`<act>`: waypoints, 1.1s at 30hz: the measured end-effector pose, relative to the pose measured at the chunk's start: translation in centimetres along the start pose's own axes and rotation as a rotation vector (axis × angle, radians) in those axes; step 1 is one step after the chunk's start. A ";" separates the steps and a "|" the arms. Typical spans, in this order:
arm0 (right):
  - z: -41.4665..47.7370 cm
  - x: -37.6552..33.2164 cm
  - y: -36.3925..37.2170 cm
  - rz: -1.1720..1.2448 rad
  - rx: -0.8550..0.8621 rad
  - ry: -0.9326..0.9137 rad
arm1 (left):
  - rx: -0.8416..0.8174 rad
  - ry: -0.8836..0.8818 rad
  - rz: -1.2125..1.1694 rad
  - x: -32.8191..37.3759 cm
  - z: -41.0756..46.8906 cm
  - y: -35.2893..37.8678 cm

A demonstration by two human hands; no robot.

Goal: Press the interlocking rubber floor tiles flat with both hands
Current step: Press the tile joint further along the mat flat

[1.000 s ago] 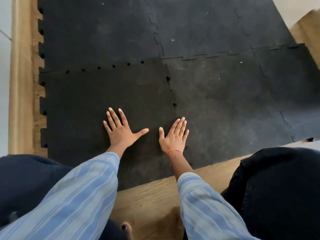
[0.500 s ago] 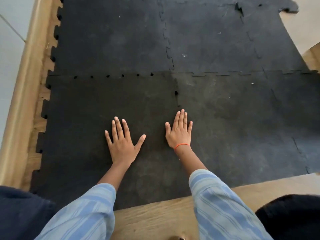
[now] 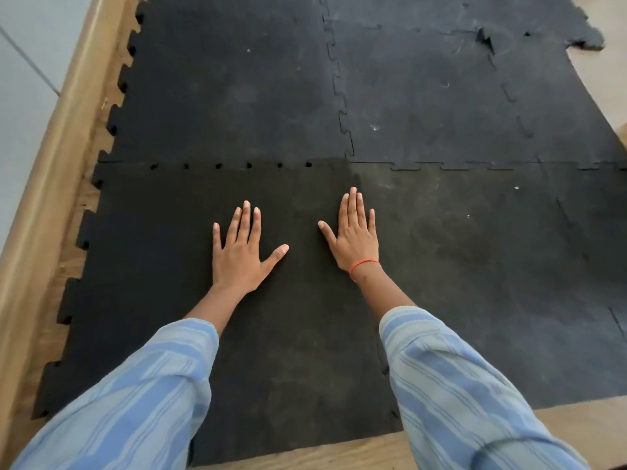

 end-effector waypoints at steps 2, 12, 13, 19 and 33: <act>1.0 0.3 -0.1 -0.002 0.011 0.002 | 0.016 -0.002 -0.001 0.0 0.2 0.1; 2.3 0.4 -1.5 0.054 -0.118 0.025 | -0.044 -0.010 0.008 0.2 0.6 -0.1; 2.7 0.2 -1.9 0.069 -0.153 0.032 | -0.059 -0.004 0.008 0.2 0.5 -0.3; 4.7 -0.8 -3.1 0.088 -0.286 0.020 | -0.132 0.022 0.003 0.0 1.1 -1.3; 7.0 -1.6 -2.5 -0.043 -0.242 -0.175 | -0.336 0.039 0.011 -1.0 8.6 -4.0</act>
Point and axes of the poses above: each hand's wrist, its own z-axis towards the middle knuckle, its own y-axis out of the palm, x = y × z, the point moved 2 cm from there along z, towards the middle knuckle, and after that the axes turned 1 degree about z, right-handed, at the moved point
